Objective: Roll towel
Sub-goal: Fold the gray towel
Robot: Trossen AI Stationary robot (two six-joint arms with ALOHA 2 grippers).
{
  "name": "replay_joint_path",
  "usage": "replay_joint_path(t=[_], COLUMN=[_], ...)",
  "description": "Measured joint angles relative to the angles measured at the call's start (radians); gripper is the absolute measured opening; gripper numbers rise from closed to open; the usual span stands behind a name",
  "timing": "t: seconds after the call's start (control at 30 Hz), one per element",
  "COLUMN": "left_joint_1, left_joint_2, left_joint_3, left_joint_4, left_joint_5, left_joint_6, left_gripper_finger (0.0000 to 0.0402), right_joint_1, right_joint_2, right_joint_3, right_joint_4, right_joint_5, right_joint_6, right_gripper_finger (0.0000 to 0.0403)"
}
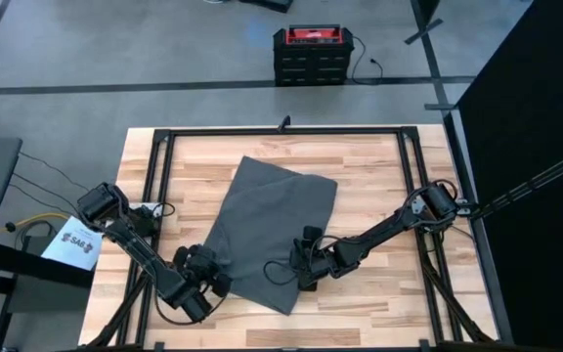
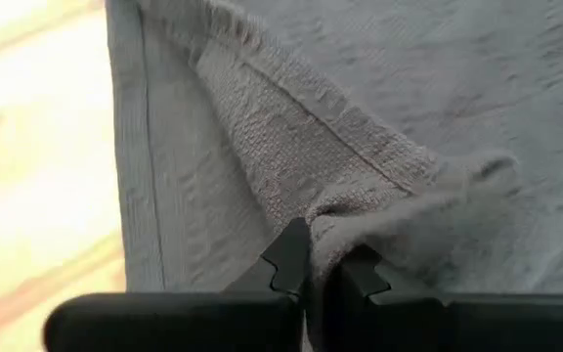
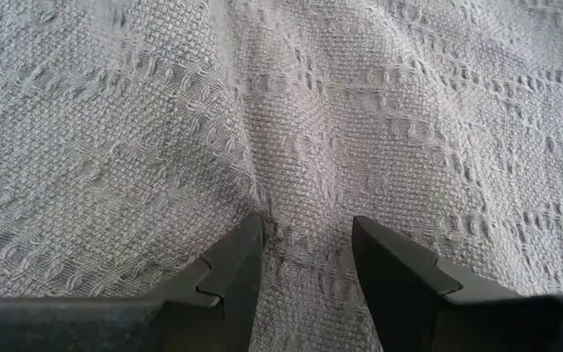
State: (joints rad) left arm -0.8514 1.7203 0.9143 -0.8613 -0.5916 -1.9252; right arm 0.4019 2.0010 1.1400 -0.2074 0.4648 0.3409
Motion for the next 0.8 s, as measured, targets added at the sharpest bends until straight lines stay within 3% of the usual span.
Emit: replay_joint_path(t=[0.3,0.53,0.7,0.8], left_joint_1=[-0.094,-0.159,-0.168,-0.164], left_joint_2=[0.0,0.0,0.0,0.0], left_joint_3=[-0.062,-0.062,-0.063,-0.063], left_joint_4=[0.09,0.089,0.092,0.082], left_joint_5=[0.06,0.045,-0.002,-0.012], left_joint_6=[-0.171,-0.264,-0.259,-0.251], left_gripper_finger=[0.0106,0.0131,0.0133,0.0133], right_joint_1=[-0.003,0.079,0.128,0.124], right_joint_2=[-0.003,-0.111,-0.076,-0.013], right_joint_3=[0.0,-0.001,0.0,0.0], right_joint_4=[0.005,0.101,0.33,0.382], right_joint_5=[0.005,0.03,-0.131,-0.169], right_joint_6=[-0.031,-0.166,-0.212,-0.186], right_gripper_finger=[0.0158,0.0161,0.0159,0.0154])
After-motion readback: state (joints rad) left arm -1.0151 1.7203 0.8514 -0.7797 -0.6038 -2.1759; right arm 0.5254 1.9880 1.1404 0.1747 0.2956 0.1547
